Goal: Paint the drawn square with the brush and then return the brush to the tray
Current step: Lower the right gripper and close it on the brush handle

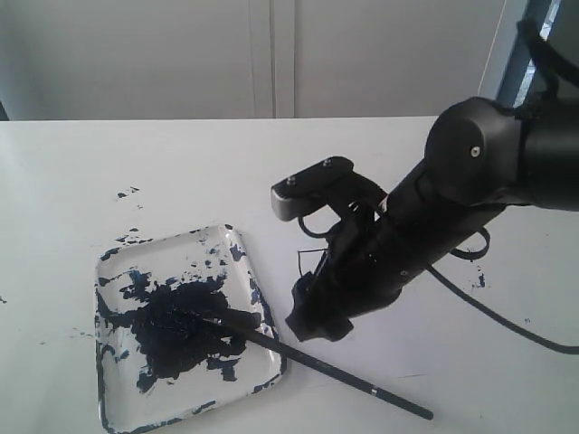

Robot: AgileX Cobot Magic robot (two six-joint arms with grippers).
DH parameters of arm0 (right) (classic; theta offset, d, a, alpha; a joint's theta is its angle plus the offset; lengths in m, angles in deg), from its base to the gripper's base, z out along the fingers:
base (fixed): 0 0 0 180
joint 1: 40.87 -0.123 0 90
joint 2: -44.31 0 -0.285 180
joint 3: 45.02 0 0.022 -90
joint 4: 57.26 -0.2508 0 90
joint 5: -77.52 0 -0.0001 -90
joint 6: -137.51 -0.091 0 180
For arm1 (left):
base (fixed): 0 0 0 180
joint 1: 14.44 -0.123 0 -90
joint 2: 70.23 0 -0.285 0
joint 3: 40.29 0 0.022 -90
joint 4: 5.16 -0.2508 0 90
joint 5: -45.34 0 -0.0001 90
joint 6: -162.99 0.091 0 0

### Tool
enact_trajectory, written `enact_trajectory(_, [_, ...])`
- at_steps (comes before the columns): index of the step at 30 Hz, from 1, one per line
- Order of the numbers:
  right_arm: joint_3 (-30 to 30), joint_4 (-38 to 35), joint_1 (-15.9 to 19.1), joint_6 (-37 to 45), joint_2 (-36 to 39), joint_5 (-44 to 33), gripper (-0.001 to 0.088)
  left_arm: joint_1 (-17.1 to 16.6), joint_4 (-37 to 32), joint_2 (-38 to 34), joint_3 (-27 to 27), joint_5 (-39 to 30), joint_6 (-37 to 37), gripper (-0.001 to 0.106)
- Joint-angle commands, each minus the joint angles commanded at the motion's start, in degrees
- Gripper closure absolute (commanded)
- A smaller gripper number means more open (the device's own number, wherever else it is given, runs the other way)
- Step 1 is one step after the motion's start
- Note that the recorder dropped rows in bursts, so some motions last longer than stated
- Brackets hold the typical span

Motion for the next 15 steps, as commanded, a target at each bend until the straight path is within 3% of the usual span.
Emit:
enact_trajectory(7, [0.0, 0.2, 0.0, 2.2, 3.1, -3.1, 0.0278, 0.0, 0.0, 0.0, 0.0, 0.0, 0.0, 0.043])
enact_trajectory(15, [-0.1, 0.1, 0.0, 2.8, 5.7, -3.8, 0.0279, 0.0, 0.0, 0.0, 0.0, 0.0, 0.0, 0.043])
